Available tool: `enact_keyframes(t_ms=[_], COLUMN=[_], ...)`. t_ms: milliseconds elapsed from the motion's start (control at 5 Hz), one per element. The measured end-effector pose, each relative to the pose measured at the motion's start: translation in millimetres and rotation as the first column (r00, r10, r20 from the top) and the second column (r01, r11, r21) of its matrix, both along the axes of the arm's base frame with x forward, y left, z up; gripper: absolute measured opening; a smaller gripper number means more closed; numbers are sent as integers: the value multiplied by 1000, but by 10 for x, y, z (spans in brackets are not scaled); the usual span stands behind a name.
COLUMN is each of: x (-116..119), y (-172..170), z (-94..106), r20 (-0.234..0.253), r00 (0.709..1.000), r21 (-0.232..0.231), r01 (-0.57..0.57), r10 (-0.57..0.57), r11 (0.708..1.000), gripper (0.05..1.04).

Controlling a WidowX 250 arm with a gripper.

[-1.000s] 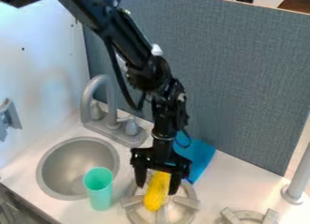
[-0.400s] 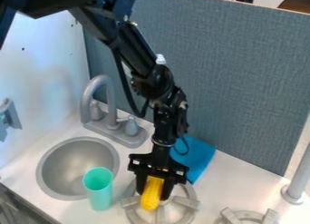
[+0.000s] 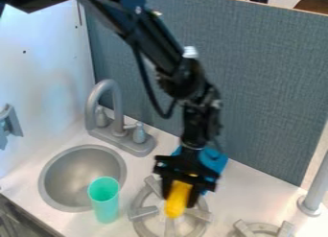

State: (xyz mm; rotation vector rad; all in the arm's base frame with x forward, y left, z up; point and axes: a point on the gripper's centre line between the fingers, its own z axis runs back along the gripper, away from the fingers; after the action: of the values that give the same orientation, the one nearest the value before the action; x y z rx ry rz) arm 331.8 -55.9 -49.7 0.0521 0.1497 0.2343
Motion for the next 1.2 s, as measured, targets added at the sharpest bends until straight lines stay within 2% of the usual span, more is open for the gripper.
enact_keyframes(t_ms=[200,400,600,800,1200], x=[40,60,-37,-66,-134], y=[-411,-861,-1235,-1419,-1415], z=[119,229,71,-18,-235], r20=[12,43,9,-27,-105], r00=[990,967,939,925,924], r21=[-4,-4,-33,-50,-40], r01=[140,253,345,378,365], r10=[-139,-253,-345,-379,-367], r11=[990,967,938,925,930], gripper=[656,656,656,656,656])
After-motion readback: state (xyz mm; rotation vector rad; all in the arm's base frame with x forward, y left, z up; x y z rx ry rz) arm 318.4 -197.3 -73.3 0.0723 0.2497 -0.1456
